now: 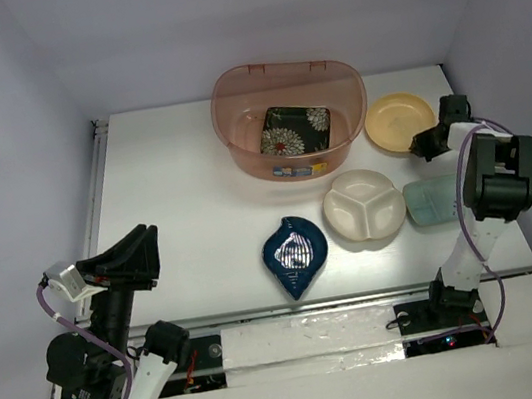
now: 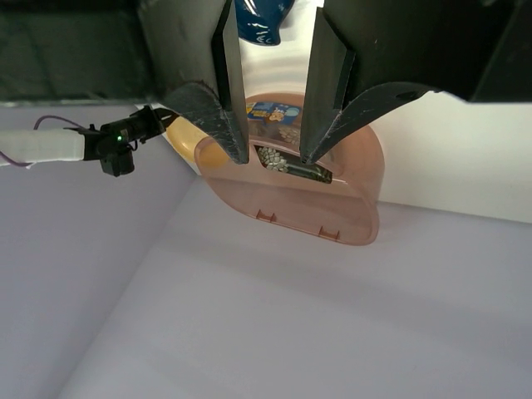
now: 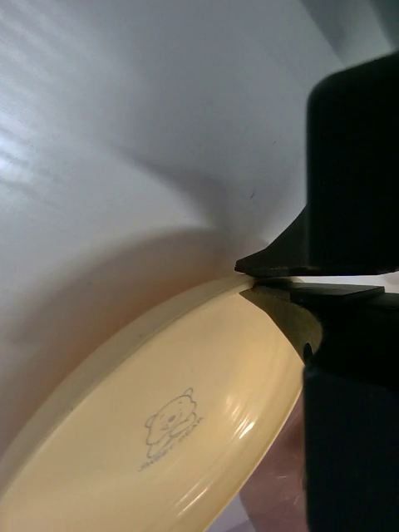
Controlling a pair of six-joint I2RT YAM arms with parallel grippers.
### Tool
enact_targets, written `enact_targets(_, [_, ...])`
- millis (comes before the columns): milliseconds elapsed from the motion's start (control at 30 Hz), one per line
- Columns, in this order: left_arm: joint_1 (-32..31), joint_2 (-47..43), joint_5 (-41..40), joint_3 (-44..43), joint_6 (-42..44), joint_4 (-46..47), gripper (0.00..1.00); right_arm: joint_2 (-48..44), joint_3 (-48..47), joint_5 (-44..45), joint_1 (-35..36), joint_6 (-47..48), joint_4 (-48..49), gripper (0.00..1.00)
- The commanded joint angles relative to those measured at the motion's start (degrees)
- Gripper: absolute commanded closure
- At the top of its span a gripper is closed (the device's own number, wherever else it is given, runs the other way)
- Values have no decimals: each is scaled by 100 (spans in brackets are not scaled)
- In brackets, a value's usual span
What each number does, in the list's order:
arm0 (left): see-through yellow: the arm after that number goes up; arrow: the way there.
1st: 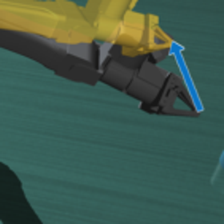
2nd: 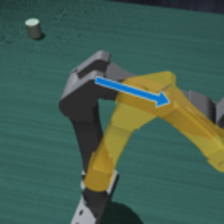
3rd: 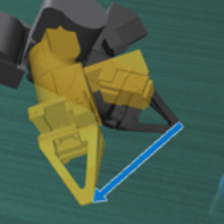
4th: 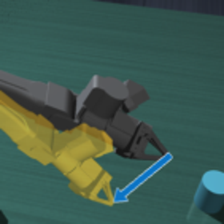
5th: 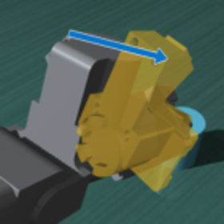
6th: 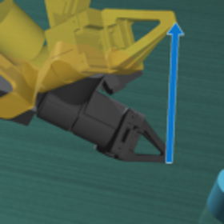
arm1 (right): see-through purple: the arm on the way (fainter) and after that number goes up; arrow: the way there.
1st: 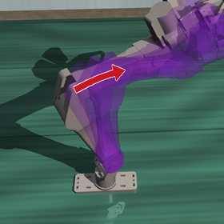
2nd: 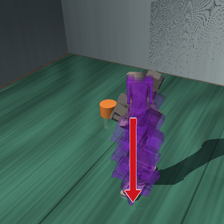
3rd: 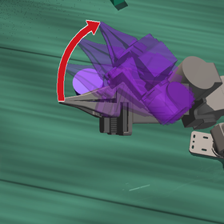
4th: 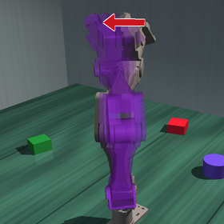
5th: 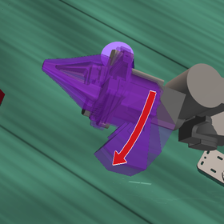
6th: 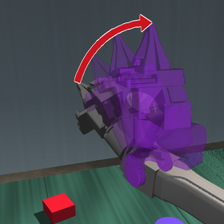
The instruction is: Place the plates into the plastic bin on the countertop
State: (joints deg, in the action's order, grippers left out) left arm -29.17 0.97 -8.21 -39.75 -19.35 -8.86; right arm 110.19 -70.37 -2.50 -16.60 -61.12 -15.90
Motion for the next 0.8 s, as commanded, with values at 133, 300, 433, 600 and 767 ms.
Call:
enact_targets(133, [-36,-150,-14,-42,46,183,72,-1278,181,777,34,-67,623,100])
enact_targets(300, [-36,-141,-14,-42,46,183,72,-2369,-21,1269,34,328,728,100])
enact_targets(433, [-36,-150,3,-24,46,209,72,-3064,-309,965,165,794,1115,100])
enact_targets(600, [-36,-141,12,-33,46,218,72,-2426,-1724,558,1122,1840,203,100])
enact_targets(767, [-36,34,-23,-33,46,192,72,-1634,-2593,138,2150,2104,-167,100])
